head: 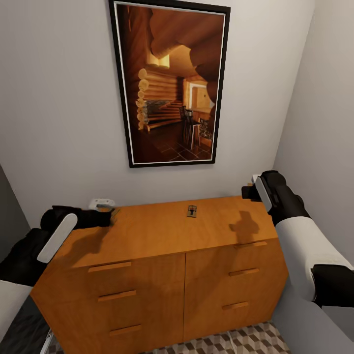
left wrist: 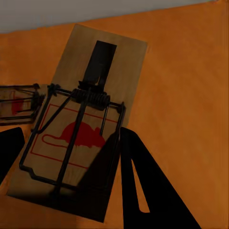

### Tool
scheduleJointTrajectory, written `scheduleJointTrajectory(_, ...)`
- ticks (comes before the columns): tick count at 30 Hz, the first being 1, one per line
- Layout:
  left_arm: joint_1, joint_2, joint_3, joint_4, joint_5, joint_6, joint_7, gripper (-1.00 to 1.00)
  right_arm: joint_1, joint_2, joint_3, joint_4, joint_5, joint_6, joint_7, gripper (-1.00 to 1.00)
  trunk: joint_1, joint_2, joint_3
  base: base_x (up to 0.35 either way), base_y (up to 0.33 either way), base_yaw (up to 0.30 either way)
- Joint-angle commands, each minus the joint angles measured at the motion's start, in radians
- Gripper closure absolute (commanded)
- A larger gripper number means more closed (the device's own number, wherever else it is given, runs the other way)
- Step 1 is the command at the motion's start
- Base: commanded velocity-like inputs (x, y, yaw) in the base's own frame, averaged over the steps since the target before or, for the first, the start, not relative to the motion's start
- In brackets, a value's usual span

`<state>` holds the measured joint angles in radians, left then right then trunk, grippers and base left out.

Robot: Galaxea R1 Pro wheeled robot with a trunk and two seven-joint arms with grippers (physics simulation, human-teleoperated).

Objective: Take the four mousetraps from the cabinet in the bathroom and place them on the bathroom floor. Make sure all four end up on the same floor surface, and ensure that at least two of them are either under or directly next to the same bathroom sink.

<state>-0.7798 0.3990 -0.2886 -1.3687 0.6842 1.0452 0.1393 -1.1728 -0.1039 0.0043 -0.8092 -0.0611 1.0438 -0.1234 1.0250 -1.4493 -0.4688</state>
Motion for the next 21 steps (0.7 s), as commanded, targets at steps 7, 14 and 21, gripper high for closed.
scheduleJointTrajectory(7, -0.001, 0.001, 0.111, 0.000, 0.002, 0.002, 0.081, 1.00, -0.001, 0.009, 0.000, -0.001, -0.008, 0.003, -0.007, 1.00, 0.000, -0.001, -0.001, 0.000, 0.000, 0.000)
scheduleJointTrajectory(14, -0.001, -0.004, 0.179, -0.002, 0.011, 0.002, 0.181, 1.00, -0.001, 0.032, 0.000, -0.006, -0.008, 0.003, -0.007, 1.00, 0.000, -0.001, -0.001, 0.000, 0.000, 0.000)
scheduleJointTrajectory(21, -0.001, -0.002, 0.184, -0.005, 0.012, 0.002, 0.193, 1.00, -0.001, 0.036, 0.002, -0.011, -0.007, 0.003, -0.007, 1.00, 0.000, -0.001, -0.001, 0.000, 0.000, 0.000)
